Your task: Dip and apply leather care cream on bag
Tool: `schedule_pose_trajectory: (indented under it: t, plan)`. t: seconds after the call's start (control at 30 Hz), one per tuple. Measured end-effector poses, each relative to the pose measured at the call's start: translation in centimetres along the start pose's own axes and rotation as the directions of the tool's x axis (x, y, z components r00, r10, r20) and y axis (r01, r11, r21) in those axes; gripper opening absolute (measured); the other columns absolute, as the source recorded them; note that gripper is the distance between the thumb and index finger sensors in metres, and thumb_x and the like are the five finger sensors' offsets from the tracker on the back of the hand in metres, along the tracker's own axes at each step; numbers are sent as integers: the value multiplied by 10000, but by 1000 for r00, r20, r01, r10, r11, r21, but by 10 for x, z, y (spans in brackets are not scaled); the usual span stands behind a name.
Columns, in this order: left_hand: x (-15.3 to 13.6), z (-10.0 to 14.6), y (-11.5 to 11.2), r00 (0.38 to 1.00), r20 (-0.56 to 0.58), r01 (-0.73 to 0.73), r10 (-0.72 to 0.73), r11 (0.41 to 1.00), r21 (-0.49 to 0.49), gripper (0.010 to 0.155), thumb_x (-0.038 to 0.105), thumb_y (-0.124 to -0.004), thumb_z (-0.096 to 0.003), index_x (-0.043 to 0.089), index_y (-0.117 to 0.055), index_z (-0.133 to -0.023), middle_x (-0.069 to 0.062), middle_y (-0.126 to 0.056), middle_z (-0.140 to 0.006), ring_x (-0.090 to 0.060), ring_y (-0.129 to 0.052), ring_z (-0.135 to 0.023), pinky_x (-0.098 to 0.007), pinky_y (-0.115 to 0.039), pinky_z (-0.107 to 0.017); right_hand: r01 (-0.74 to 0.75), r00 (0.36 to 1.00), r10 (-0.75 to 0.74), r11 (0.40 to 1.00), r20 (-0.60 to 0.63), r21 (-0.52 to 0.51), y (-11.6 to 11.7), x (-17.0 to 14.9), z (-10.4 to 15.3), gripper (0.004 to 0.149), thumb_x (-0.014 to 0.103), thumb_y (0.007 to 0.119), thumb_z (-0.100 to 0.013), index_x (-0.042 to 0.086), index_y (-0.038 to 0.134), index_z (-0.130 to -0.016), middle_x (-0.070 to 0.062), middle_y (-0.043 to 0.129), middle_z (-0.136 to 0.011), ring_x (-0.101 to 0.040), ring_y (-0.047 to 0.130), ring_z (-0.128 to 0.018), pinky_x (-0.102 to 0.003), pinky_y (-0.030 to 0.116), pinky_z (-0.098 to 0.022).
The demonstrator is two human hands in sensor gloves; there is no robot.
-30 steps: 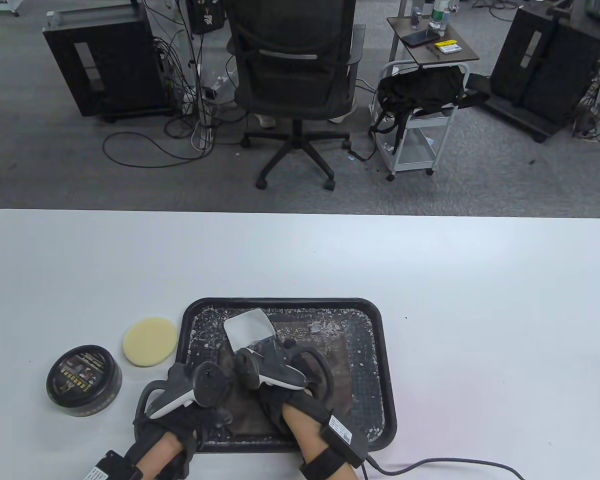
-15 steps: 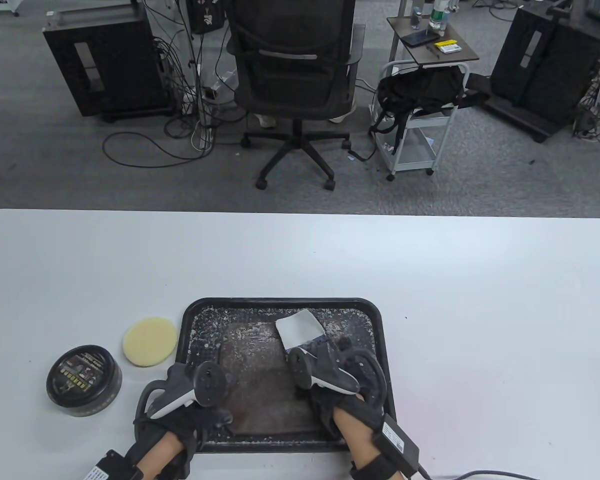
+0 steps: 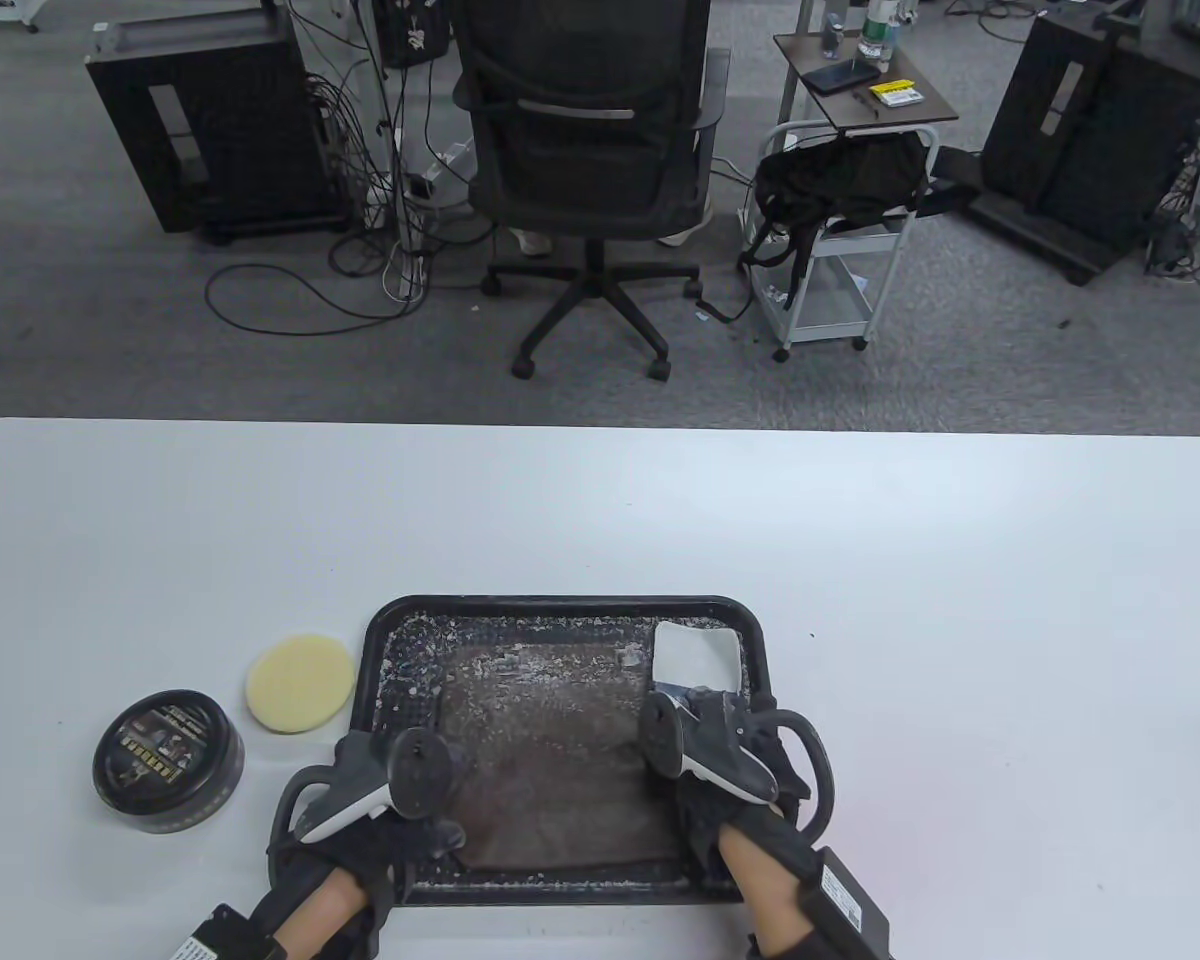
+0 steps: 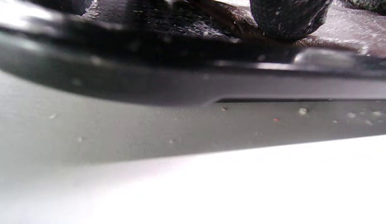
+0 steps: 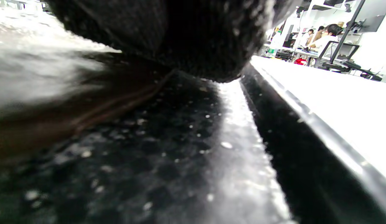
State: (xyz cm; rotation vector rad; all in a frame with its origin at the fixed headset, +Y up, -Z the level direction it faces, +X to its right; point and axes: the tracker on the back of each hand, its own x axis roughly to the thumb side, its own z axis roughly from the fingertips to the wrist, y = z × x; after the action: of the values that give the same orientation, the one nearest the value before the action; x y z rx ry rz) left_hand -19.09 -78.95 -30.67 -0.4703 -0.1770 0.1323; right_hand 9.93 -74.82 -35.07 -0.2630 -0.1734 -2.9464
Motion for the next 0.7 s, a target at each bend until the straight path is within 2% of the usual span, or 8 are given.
schedule_pose_trajectory:
  t: [0.13,0.4,0.57,0.7]
  plan:
    - [-1,0,-2,1000,5,-6,6,1000,-4,833,550,-701,-406,390,-126,-987,84,-328,-1125,-225,-332,-1113,-624,-226,-778,-52,999,53,998,13,-40,-1,13,4,568,245,755,-413,214,678,-975,-93,719,-1011,-334,812,-900,-575,562,-694]
    - [-1,2,-4,999,9,-30,31,999,-9,836,540,-693,-410,379,-100,-977,82,-298,-1123,-232,-304,-1111,-613,-203,-776,-61,990,69,996,124,-73,-3,54,10,556,270,749,-416,274,706,-971,-28,709,-1030,-311,754,-927,-557,565,-701]
    - [0,2,-4,1000,12,-23,23,1000,-11,841,538,-685,-414,370,-78,-972,78,-284,-1124,-243,-296,-1110,-611,-209,-776,67,983,-62,997,175,-25,-5,78,8,557,263,746,-422,273,698,-978,-32,691,-1039,-318,727,-940,-563,548,-704]
    - [0,2,-5,999,5,-41,42,999,-14,864,529,-695,-413,336,-54,-959,75,-285,-1122,-243,-293,-1109,-607,-203,-777,82,969,-79,997,232,-6,-7,102,6,558,263,744,-426,289,693,-981,-17,675,-1050,-309,696,-957,-568,534,-709]
